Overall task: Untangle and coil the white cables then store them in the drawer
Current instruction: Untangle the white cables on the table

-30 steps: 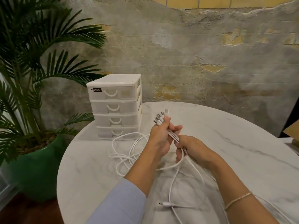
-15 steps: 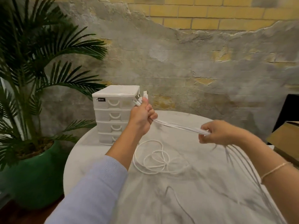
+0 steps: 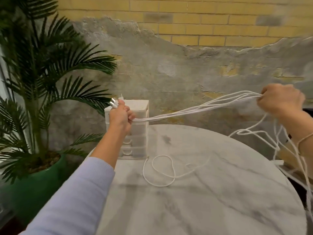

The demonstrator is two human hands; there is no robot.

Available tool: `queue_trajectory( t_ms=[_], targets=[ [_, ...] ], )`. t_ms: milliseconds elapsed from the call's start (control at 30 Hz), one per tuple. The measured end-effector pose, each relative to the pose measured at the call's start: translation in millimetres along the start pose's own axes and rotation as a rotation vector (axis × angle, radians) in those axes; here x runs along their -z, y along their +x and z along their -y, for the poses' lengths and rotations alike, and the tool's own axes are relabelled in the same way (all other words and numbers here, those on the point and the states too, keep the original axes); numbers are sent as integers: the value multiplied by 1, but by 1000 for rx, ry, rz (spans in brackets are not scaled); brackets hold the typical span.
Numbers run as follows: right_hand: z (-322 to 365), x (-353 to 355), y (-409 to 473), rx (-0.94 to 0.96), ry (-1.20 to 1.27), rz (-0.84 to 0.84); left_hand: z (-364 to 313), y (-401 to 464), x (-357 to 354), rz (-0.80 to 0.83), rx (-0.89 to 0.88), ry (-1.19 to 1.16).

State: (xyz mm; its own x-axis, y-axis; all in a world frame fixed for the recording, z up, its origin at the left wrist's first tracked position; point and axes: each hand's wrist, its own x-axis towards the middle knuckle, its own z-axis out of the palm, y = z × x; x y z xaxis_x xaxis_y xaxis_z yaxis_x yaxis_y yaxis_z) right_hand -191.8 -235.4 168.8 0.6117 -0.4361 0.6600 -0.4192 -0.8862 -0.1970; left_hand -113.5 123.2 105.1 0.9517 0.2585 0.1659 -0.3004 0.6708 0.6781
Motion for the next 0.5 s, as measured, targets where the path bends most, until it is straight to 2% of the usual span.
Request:
queue_trajectory(
  t_ms=[100, 167, 267, 333, 433, 500],
  targets=[
    [8, 1, 9, -124, 66, 39, 5, -1, 6, -34, 0, 67],
    [13, -3, 16, -223, 199, 128, 10, -3, 10, -65, 14, 131],
    [21, -8, 23, -350, 615, 282, 18, -5, 15, -83, 22, 187],
    [24, -12, 25, -414, 803, 298, 23, -5, 18, -100, 20, 217],
    [24, -9, 25, -220, 585, 132, 26, -5, 22, -108, 34, 260],
    [22, -2, 22, -78, 557, 65, 26, -4, 27, -120, 38, 289]
  ],
)
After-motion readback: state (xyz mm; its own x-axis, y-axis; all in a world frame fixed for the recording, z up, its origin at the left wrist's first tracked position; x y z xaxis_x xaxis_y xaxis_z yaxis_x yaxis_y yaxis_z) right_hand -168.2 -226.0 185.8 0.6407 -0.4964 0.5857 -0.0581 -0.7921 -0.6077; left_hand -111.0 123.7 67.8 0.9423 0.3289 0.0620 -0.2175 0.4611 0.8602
